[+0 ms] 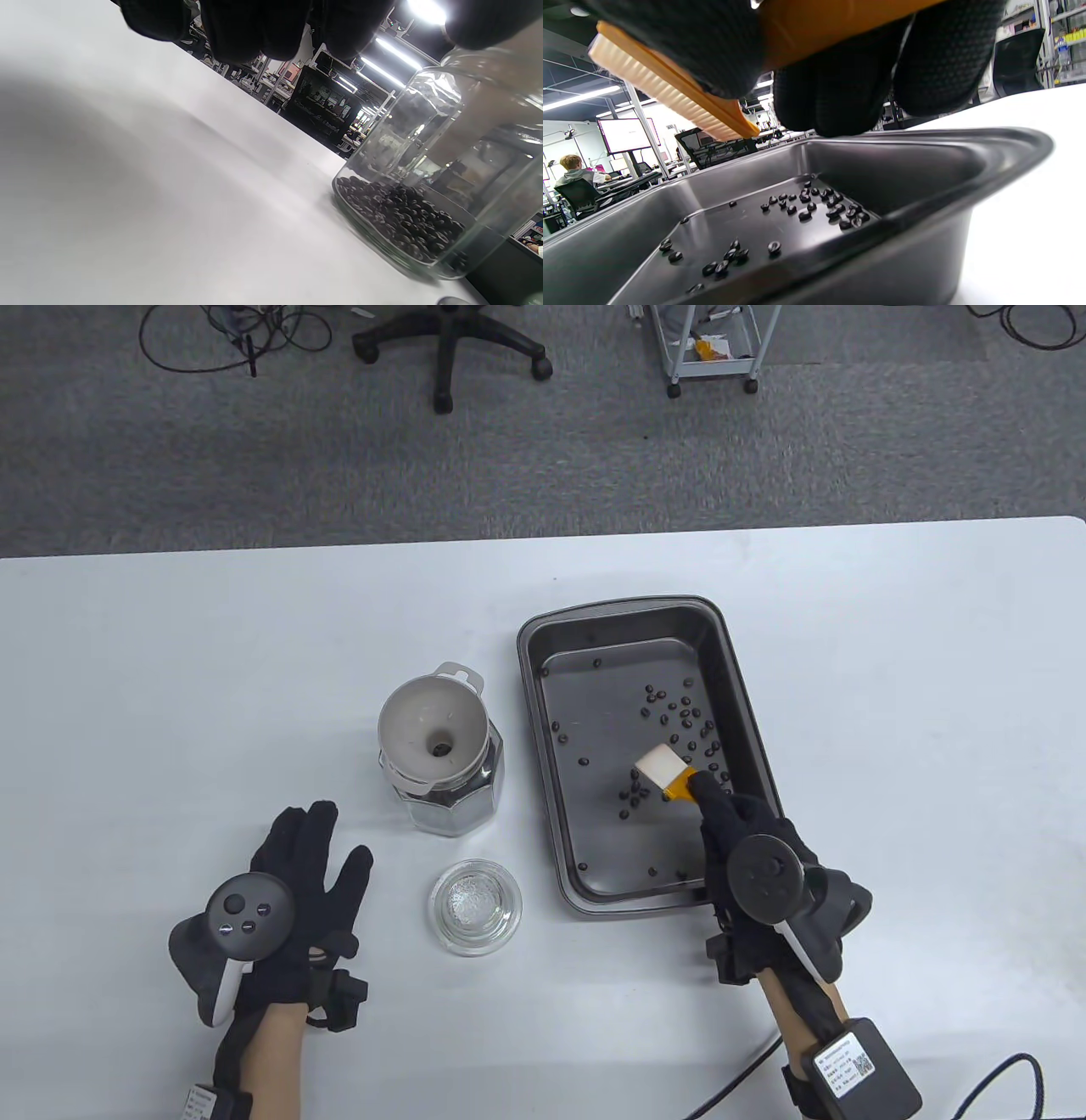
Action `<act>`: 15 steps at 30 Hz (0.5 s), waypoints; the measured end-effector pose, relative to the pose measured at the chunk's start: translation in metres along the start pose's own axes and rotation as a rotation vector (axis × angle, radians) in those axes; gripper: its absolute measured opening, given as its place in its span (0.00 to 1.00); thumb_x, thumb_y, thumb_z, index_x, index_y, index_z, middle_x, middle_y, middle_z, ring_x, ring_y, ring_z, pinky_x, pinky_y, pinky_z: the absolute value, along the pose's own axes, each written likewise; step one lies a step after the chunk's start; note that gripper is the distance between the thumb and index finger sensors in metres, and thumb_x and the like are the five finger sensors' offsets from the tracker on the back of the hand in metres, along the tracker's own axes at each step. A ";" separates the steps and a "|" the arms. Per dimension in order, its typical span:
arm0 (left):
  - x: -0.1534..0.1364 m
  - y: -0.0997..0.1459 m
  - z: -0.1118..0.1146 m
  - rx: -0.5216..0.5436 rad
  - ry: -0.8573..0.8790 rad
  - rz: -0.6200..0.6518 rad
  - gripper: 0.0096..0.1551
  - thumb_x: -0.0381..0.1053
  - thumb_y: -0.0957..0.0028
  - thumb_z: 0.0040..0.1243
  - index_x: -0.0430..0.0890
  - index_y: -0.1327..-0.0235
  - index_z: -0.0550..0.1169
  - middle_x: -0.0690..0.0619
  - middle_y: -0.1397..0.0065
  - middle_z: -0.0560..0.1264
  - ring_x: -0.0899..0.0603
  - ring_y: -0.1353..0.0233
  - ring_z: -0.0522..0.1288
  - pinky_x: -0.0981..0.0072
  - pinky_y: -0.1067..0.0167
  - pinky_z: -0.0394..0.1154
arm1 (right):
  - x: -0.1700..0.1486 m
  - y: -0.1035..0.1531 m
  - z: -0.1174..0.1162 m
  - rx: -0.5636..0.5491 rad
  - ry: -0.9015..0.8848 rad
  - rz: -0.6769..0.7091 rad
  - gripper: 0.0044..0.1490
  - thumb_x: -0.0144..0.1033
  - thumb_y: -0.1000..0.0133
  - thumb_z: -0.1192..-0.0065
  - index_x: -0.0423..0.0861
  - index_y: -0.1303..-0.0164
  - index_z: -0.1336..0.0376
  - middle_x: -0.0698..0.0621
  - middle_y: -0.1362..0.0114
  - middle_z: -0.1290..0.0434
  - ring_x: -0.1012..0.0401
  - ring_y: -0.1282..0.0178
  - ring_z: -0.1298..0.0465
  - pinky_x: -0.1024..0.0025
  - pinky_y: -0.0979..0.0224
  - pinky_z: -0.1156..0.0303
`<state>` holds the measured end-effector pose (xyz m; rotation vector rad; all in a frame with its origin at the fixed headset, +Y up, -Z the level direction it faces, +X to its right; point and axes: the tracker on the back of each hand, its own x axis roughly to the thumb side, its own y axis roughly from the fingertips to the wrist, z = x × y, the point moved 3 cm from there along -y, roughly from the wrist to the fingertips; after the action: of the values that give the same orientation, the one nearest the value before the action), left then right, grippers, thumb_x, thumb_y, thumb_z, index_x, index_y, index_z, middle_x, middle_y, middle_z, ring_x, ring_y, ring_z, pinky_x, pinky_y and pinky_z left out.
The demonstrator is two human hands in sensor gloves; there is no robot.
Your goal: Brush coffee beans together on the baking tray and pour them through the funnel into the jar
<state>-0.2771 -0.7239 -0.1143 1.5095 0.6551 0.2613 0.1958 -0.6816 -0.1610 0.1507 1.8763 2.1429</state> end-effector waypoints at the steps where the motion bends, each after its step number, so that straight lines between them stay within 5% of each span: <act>1: 0.000 0.000 0.000 -0.001 0.001 0.000 0.43 0.80 0.49 0.52 0.66 0.20 0.62 0.51 0.11 0.60 0.37 0.15 0.62 0.35 0.23 0.60 | 0.000 0.000 -0.001 0.009 -0.013 -0.003 0.29 0.50 0.46 0.36 0.76 0.33 0.37 0.52 0.35 0.18 0.57 0.52 0.15 0.55 0.50 0.16; 8: -0.004 -0.001 -0.001 -0.002 0.023 -0.012 0.43 0.80 0.49 0.52 0.66 0.20 0.63 0.51 0.12 0.60 0.37 0.15 0.63 0.35 0.23 0.61 | -0.008 -0.006 -0.014 0.160 -0.183 -0.046 0.29 0.57 0.47 0.35 0.68 0.34 0.32 0.46 0.36 0.17 0.52 0.59 0.14 0.60 0.61 0.16; 12: -0.006 0.000 -0.001 -0.012 0.044 -0.019 0.43 0.80 0.49 0.52 0.66 0.20 0.63 0.51 0.12 0.60 0.36 0.16 0.63 0.36 0.23 0.61 | -0.006 -0.011 -0.023 0.305 -0.259 -0.044 0.32 0.45 0.44 0.36 0.59 0.27 0.37 0.41 0.29 0.23 0.45 0.52 0.17 0.51 0.59 0.17; 13: -0.006 0.000 -0.001 -0.013 0.047 -0.019 0.43 0.81 0.49 0.52 0.66 0.20 0.63 0.51 0.12 0.60 0.36 0.16 0.63 0.36 0.23 0.61 | -0.005 -0.012 -0.023 0.314 -0.249 -0.039 0.32 0.43 0.44 0.36 0.59 0.27 0.38 0.41 0.28 0.24 0.45 0.51 0.17 0.45 0.66 0.17; 15: -0.004 0.000 -0.001 -0.015 0.051 -0.010 0.43 0.81 0.49 0.52 0.66 0.20 0.63 0.51 0.12 0.60 0.36 0.16 0.64 0.36 0.23 0.61 | -0.002 -0.016 -0.024 0.329 -0.230 -0.030 0.33 0.39 0.44 0.35 0.58 0.27 0.40 0.41 0.24 0.29 0.45 0.47 0.19 0.43 0.60 0.18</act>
<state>-0.2808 -0.7257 -0.1136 1.4885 0.6995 0.2977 0.1938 -0.7035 -0.1804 0.4147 2.0590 1.6995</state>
